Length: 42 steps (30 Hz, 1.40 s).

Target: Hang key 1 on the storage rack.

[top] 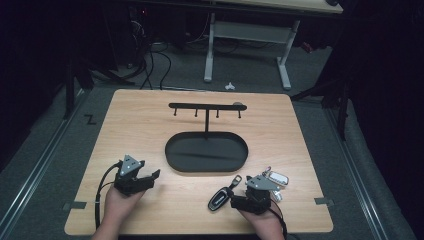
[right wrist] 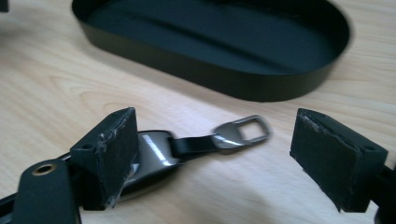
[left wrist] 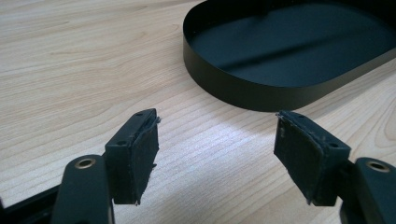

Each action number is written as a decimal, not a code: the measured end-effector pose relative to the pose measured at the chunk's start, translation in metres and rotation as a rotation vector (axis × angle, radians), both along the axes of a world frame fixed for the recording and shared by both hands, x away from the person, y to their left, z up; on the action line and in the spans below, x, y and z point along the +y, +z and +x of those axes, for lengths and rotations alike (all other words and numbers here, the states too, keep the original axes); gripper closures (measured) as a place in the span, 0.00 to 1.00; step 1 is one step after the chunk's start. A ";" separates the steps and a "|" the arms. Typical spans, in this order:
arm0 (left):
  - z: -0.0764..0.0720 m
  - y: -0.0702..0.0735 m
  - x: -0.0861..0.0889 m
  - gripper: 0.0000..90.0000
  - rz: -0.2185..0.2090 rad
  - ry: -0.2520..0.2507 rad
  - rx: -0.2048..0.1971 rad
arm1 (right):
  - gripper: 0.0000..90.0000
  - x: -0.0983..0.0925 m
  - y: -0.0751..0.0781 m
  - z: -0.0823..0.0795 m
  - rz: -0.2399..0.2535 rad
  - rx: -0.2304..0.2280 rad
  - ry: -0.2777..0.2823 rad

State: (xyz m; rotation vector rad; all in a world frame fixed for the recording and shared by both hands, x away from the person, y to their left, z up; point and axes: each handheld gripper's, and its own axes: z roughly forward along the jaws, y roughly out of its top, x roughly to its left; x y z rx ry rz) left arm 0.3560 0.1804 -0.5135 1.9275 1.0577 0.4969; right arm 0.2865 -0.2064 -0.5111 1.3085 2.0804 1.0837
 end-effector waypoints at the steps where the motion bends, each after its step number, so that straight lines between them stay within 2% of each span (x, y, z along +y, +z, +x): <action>1: 0.000 0.000 0.000 0.34 -0.002 -0.004 -0.001 | 0.17 0.004 -0.001 0.000 -0.005 0.003 0.009; 5: 0.001 0.001 0.000 0.34 0.004 -0.001 -0.010 | 0.17 0.014 -0.005 0.000 -0.038 0.015 0.043; 12: 0.001 0.002 0.003 0.34 -0.003 0.004 -0.023 | 0.17 0.017 -0.007 0.002 -0.049 0.032 0.041; 13: 0.001 0.002 0.003 0.34 -0.002 0.004 -0.023 | 0.17 0.018 -0.009 0.002 -0.063 0.031 0.049; 24: 0.003 0.001 0.004 0.34 0.000 0.007 -0.014 | 0.18 0.019 -0.013 0.002 -0.101 0.061 0.060; 30: 0.003 0.002 0.004 0.34 0.004 0.005 -0.014 | 0.19 0.009 -0.012 -0.002 -0.120 0.056 0.045; 34: 0.003 0.001 0.004 0.34 0.007 0.004 -0.011 | 0.18 -0.006 -0.012 -0.003 -0.116 0.061 0.020; 37: 0.003 0.001 0.003 0.34 0.012 0.000 -0.010 | 0.19 -0.020 -0.010 -0.005 -0.134 0.059 -0.002; 42: 0.004 0.000 0.003 0.34 0.011 0.000 -0.008 | 0.21 -0.030 -0.007 -0.006 -0.112 0.053 -0.029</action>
